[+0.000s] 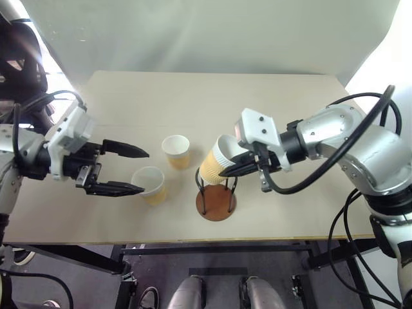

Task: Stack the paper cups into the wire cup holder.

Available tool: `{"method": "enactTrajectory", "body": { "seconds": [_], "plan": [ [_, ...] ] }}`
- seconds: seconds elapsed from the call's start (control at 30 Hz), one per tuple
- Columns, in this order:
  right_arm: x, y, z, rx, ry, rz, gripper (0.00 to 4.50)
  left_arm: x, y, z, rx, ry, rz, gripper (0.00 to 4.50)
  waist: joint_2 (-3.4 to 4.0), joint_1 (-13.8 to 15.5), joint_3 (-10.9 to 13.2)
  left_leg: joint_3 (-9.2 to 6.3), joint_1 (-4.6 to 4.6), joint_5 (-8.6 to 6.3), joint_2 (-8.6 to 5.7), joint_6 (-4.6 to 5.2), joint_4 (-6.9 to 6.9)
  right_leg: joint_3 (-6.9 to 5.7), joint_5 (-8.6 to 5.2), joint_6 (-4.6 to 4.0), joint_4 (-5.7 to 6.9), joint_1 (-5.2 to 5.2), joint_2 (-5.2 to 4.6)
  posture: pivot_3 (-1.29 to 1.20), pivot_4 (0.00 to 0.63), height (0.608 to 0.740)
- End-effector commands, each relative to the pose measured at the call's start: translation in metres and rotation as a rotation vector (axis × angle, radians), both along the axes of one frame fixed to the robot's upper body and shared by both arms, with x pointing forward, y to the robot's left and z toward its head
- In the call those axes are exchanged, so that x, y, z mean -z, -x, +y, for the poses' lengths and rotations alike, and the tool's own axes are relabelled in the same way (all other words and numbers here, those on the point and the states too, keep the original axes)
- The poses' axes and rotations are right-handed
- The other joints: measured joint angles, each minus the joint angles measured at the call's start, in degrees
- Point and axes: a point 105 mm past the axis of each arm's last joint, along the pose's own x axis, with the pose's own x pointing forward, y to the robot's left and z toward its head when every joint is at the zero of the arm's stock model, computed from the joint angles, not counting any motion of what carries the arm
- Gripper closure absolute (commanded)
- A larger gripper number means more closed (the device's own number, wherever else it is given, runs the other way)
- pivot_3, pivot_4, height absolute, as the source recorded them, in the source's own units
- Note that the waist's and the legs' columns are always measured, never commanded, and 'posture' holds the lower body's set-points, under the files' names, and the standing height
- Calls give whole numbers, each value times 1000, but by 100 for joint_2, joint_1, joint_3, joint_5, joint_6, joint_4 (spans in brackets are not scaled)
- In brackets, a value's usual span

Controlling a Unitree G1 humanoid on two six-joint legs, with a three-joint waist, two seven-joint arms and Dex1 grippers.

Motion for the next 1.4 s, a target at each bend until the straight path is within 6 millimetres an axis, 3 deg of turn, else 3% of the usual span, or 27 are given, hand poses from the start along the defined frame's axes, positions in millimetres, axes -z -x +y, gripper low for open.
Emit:
{"method": "enactTrajectory", "body": {
  "seconds": [0.03, 0.5, 1.17, 1.27, 1.4],
  "plan": [
    [-1, 6, 6, -36, -1, -27, 4470, -12, 8, -1, 34, -13, -41, 0, 0, -3, 0, 0, 1, -1, 0, -4, 0, 0, -1, -1, 4, -2, 0, 0, 150, 740],
    [14, 2, 4, -32, 40, -32, 4470, -13, 8, -5, 40, -12, -53, 0, -1, -5, 0, -1, 5, -1, 1, -22, 1, 0, -12, -23, 43, -14, 0, 0, 150, 740],
    [13, -5, 4, -39, 71, -110, 4470, -15, 6, -8, 50, -9, -65, 0, -1, -9, -1, -1, 4, -5, 2, -32, 1, 0, -13, -25, 46, -16, 0, 0, 150, 740],
    [12, -6, 4, -43, 68, -120, 3917, -17, 6, -7, 48, -8, -71, 0, -1, -8, -1, -1, 4, -5, 3, -32, 0, 0, -13, -25, 46, -16, 0, 0, 150, 740],
    [10, -7, 4, -42, 63, -126, 2587, -21, 7, -7, 56, 15, -72, 0, -1, -8, -1, -1, 4, -5, 3, -33, 0, -1, -13, -25, 46, -16, 0, 0, 150, 740]
  ]
}}
